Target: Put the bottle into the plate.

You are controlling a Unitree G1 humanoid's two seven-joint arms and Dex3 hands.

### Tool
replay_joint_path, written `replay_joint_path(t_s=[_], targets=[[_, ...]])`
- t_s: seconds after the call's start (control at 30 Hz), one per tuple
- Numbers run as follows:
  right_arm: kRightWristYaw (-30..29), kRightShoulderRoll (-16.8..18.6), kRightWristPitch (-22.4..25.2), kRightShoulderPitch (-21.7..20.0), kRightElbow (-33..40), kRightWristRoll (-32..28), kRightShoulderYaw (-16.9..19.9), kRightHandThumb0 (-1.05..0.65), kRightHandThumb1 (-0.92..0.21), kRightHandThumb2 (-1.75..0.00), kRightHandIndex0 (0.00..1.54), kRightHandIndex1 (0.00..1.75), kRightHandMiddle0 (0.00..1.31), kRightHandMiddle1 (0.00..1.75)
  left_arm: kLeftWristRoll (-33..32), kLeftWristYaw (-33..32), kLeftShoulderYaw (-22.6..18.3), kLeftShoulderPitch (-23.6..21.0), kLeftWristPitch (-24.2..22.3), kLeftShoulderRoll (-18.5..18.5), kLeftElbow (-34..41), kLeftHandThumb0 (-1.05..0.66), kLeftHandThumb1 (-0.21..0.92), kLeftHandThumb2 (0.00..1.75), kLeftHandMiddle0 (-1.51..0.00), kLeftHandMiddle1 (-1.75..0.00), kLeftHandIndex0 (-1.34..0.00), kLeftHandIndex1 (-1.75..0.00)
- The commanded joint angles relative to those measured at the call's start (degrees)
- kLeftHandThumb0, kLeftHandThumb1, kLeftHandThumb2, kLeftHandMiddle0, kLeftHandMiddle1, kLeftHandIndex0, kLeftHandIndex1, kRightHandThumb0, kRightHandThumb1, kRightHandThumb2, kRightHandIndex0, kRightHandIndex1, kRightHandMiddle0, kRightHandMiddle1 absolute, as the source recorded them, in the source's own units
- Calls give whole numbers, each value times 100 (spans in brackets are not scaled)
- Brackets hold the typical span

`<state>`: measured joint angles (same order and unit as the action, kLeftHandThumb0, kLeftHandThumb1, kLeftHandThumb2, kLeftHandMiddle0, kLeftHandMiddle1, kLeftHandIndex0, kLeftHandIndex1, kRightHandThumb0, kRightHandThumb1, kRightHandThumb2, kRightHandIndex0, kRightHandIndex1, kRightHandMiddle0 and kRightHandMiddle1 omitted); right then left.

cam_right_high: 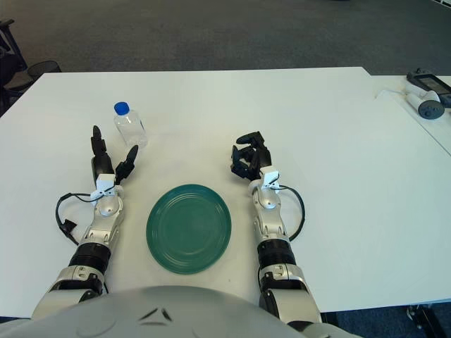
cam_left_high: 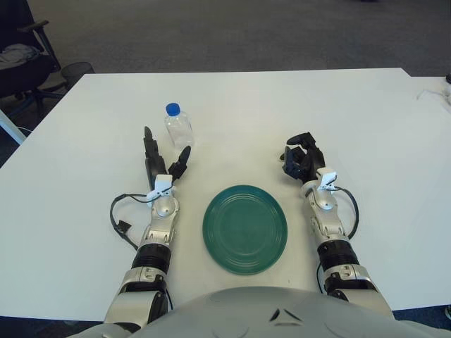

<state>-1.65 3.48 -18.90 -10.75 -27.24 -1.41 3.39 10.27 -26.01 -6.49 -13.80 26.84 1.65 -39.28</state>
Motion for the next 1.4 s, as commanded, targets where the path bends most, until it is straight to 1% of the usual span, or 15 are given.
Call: replay_joint_path(t_s=[0.0, 0.37, 0.5, 0.9, 1.13, 1.37], targets=[[31, 25, 192, 108, -183, -40, -8, -1, -52, -105, 50, 164, 26, 174, -144, 112, -62, -113, -137, 44, -646, -105, 92, 21, 0, 0, 0, 0], [4, 36, 296, 154, -79, -25, -18, -1, -52, -106, 51, 165, 26, 173, -197, 100, -45, -426, 87, 45, -1135, -105, 92, 18, 0, 0, 0, 0], [-8, 45, 317, 192, -16, -5, -39, -1, -52, -106, 51, 165, 26, 174, -145, 52, -19, -603, 170, 88, -1385, -105, 92, 18, 0, 0, 0, 0], [-24, 56, 355, 210, 21, -1, -55, -1, -52, -106, 50, 165, 26, 174, -52, -159, 41, -792, 340, 122, -1712, -105, 92, 18, 0, 0, 0, 0], [-76, 67, 276, 208, -20, 23, -62, -1, -51, -108, 50, 167, 26, 174, -44, -224, 73, -882, 370, 136, -1833, -105, 92, 17, 0, 0, 0, 0], [-108, 67, 305, 212, -9, 39, -83, -1, -50, -108, 51, 167, 25, 174, -45, -243, 96, -977, 385, 166, -1944, -105, 92, 15, 0, 0, 0, 0]])
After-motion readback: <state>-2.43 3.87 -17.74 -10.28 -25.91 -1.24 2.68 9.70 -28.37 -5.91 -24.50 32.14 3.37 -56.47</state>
